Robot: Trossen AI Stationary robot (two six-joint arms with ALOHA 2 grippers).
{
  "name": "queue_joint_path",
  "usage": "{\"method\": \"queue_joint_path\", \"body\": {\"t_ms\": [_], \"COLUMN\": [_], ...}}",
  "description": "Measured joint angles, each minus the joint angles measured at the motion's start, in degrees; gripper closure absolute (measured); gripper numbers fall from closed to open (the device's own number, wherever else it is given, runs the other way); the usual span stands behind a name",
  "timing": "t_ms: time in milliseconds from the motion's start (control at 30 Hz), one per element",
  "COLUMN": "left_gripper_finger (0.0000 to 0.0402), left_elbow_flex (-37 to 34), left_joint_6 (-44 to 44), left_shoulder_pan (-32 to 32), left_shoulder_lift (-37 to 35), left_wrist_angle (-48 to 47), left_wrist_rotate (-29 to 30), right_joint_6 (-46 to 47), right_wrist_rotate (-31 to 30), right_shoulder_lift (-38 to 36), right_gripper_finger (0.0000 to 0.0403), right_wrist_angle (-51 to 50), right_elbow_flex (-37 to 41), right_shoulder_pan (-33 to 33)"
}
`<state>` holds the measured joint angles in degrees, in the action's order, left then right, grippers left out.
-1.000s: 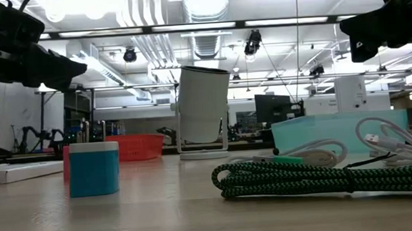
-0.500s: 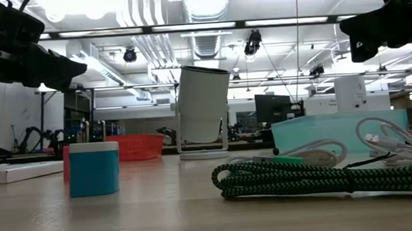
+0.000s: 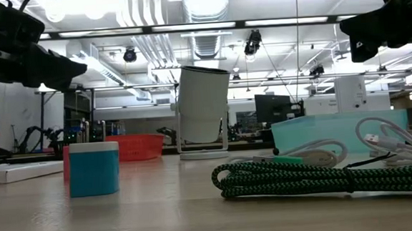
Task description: Pick and place items into bin
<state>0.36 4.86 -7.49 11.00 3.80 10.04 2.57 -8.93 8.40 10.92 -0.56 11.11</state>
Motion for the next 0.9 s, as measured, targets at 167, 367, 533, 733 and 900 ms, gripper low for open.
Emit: {"method": "queue_joint_path", "body": {"t_ms": [167, 367, 533, 733, 900], "left_gripper_finger": [0.0402, 0.0402, 0.0402, 0.0402, 0.0402], "left_elbow_flex": [0.0, 0.0, 0.0, 0.0, 0.0], "left_joint_6": [0.0, 0.0, 0.0, 0.0, 0.5], "left_shoulder_pan": [0.0, 0.0, 0.0, 0.0, 0.0], "left_shoulder_lift": [0.1, 0.2, 0.2, 0.3, 0.4], "left_wrist_angle": [0.0, 0.0, 0.8, 1.3, 2.0], "left_wrist_rotate": [0.0, 0.0, 0.0, 0.0, -0.1], "right_joint_6": [0.0, 0.0, -0.2, 0.7, 1.8], "right_wrist_rotate": [0.0, 0.0, 0.0, 0.0, -0.2], "right_shoulder_lift": [0.0, 0.0, 0.0, 0.0, 0.1], "right_gripper_finger": [0.0394, 0.0394, 0.0394, 0.0394, 0.0394], "right_wrist_angle": [0.0, 0.0, 2.3, 2.5, 4.2], "right_elbow_flex": [0.0, 0.0, 0.0, 0.0, 0.0], "right_shoulder_pan": [0.0, 0.0, 0.0, 0.0, 0.0]}}
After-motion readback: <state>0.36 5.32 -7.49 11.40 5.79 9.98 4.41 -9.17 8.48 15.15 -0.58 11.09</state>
